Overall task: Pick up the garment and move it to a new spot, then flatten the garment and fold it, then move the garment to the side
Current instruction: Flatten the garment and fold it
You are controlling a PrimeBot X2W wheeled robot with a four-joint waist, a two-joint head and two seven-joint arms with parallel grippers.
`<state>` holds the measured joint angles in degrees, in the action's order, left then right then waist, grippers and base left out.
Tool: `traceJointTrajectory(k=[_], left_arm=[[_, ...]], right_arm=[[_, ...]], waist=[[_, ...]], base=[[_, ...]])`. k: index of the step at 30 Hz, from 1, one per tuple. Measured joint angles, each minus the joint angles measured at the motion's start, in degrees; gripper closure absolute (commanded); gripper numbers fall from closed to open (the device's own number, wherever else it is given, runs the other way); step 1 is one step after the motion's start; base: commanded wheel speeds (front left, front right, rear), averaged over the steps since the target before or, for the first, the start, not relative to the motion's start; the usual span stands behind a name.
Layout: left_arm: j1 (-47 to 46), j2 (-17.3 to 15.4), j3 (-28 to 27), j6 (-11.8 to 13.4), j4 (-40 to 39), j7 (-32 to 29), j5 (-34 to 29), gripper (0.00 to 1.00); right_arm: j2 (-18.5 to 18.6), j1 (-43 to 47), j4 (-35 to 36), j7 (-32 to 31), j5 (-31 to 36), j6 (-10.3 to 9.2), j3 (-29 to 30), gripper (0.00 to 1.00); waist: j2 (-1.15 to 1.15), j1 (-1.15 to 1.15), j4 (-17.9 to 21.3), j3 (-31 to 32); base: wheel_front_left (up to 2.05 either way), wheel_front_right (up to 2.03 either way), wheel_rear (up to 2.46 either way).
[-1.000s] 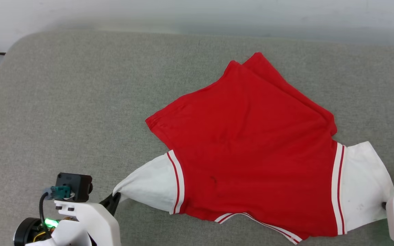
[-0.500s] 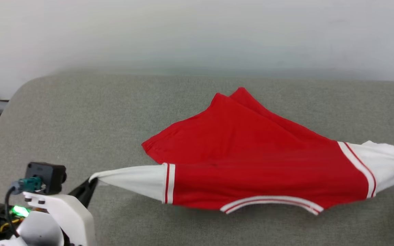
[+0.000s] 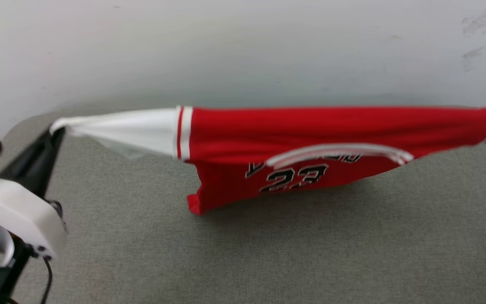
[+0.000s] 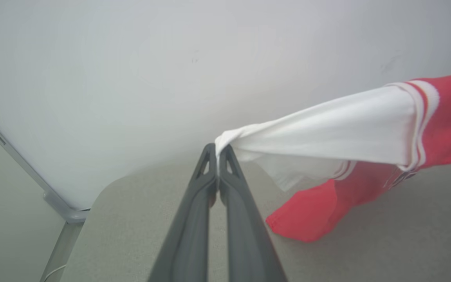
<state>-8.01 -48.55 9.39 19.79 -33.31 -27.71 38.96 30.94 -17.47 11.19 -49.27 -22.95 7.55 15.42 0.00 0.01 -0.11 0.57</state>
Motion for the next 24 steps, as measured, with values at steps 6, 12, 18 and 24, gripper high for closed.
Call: traceJointTrajectory(k=[6, 12, 18, 24], left_arm=[[-6.5, -1.3, -2.7, -1.6, 0.2, 1.7, -0.1, 1.0], [-14.7, -1.5, -3.6, -4.2, 3.3, 3.5, 0.4, 1.0], [-25.4, -2.2, -2.0, -8.5, 9.8, 3.5, 0.5, 1.0], [-38.3, -1.8, 0.6, -12.7, 17.8, 3.8, -0.8, 1.0]], right_arm=[[1.4, -6.2, 0.7, 0.6, 0.0, 0.0, 0.2, 1.0], [4.1, -14.4, -2.1, 3.7, -0.4, 0.0, -2.4, 1.0], [6.0, -25.0, -8.2, 7.9, -0.9, 0.01, -6.8, 1.0], [7.7, -35.8, -14.4, 12.8, -0.7, 0.01, -11.4, 1.0]], waist=[[0.0, 0.0, 0.7, -0.5], [0.0, 0.0, 1.1, -2.5], [0.0, 0.0, 1.2, -6.3], [0.0, -0.01, 1.2, -11.6]], base=[[0.0, 0.0, 0.0], [0.0, 0.0, 0.0], [0.0, 0.0, 0.0], [0.0, 0.0, 0.0]])
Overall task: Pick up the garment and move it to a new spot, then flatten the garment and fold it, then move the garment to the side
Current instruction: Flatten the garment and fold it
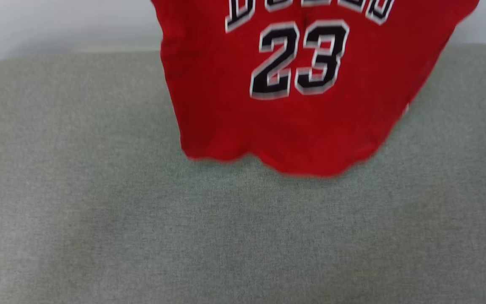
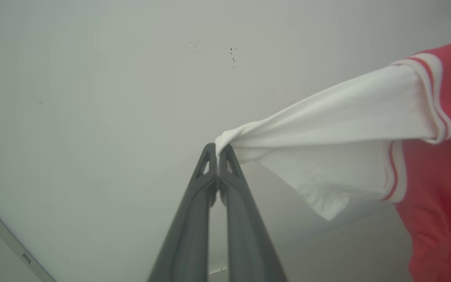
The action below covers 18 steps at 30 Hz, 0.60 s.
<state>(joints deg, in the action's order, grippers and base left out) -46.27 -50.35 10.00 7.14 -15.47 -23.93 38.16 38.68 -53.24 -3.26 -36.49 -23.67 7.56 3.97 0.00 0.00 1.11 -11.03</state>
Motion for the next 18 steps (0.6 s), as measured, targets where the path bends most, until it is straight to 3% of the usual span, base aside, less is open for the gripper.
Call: traceJointTrajectory(k=[9, 18], left_arm=[[-23.1, 4.9, 5.2, -5.2, 14.7, 2.2, -4.7, 1.0], [-43.1, 11.3, 7.9, -7.7, 32.6, 11.5, -10.2, 1.0]], right_arm=[[0.8, -18.9, -10.7, 7.3, 2.3, 0.0, -7.4, 1.0], [-2.4, -35.6, -24.4, 16.6, 7.3, 0.0, -11.7, 1.0]], waist=[[0.0, -0.01, -0.4, -9.6], [0.0, -0.02, -0.8, -20.0]], base=[[0.0, 0.0, 0.0], [0.0, 0.0, 0.0]])
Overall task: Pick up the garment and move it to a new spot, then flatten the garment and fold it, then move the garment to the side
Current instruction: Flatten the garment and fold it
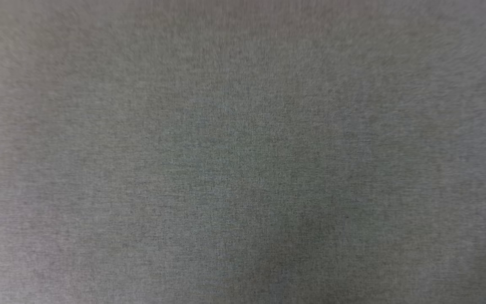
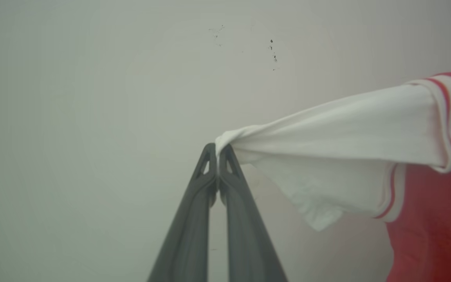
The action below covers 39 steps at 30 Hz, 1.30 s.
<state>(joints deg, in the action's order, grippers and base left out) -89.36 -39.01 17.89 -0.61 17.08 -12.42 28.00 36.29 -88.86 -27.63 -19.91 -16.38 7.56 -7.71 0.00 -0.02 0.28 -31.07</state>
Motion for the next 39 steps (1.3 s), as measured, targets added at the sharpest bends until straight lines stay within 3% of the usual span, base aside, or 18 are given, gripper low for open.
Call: traceJointTrajectory(k=[6, 10, 16, 22, 30, 39], left_arm=[[-6.5, 3.7, 0.6, -0.1, 9.5, 8.6, -2.1, 1.0], [-5.3, 6.5, 1.5, -0.5, 14.0, 12.7, -2.0, 1.0], [4.7, 10.2, 3.5, -1.4, 17.1, 17.4, -0.4, 1.0], [20.2, 11.6, 4.4, -0.6, 17.1, 21.3, 1.6, 1.0], [40.8, 11.0, 5.6, 0.4, 13.6, 18.0, 5.8, 1.0], [57.9, 7.3, 7.5, 1.6, 6.6, 7.3, 10.4, 1.0]], right_arm=[[-3.3, -5.6, -8.7, 8.1, 3.2, 0.0, 1.1, 1.0], [-5.9, -4.6, -14.0, 12.2, 3.5, 0.0, 1.6, 1.0], [-7.5, 3.1, -18.7, 15.0, 1.6, -0.01, -1.1, 1.0], [-7.6, 14.8, -20.1, 14.8, -2.0, -0.01, -4.8, 1.0], [-5.8, 31.3, -19.4, 10.0, -7.9, -0.01, -8.6, 1.0], [-3.4, 46.1, -14.5, 2.8, -14.7, 0.0, -9.4, 1.0]], waist=[[0.0, 0.0, -0.5, -5.3], [0.0, 0.0, -1.1, -6.4], [0.0, 0.01, -1.6, -3.9], [0.0, 0.01, -1.8, 1.2], [0.0, 0.03, -2.1, 9.9], [0.0, 0.04, -2.7, 19.2]], base=[[0.0, 0.0, 0.0], [0.0, 0.0, 0.0], [0.0, 0.0, 0.0], [0.0, 0.0, 0.0], [0.0, 0.0, 0.0], [0.0, 0.0, 0.0]])
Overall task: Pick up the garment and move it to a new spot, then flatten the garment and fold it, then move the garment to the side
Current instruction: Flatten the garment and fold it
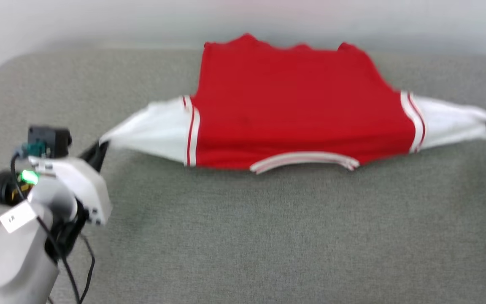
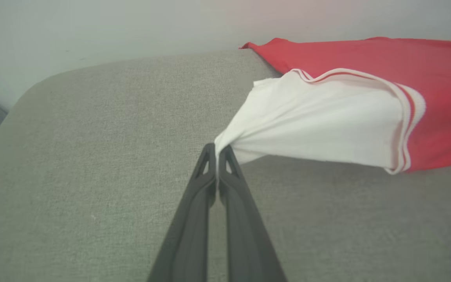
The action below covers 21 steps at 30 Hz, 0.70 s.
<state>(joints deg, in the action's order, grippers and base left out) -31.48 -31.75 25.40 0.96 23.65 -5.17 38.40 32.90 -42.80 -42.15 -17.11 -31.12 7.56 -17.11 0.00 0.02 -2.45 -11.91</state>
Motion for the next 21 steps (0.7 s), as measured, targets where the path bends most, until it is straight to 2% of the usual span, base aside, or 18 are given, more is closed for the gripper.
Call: traceJointTrajectory(k=[10, 21], left_arm=[[15.8, -5.4, 0.6, 3.7, -13.2, -10.4, 5.1, 1.0], [31.0, -10.4, 0.7, 7.4, -26.6, -19.2, 12.4, 1.0]], right_arm=[[1.3, 15.0, 5.9, -9.5, -5.3, 0.01, 5.0, 1.0], [2.2, 32.0, 18.2, -22.0, -8.6, -0.01, 13.6, 1.0]], waist=[[0.0, 0.0, -0.1, 7.6], [0.0, 0.0, -0.2, 11.9]], base=[[0.0, 0.0, 0.0], [0.0, 0.0, 0.0]])
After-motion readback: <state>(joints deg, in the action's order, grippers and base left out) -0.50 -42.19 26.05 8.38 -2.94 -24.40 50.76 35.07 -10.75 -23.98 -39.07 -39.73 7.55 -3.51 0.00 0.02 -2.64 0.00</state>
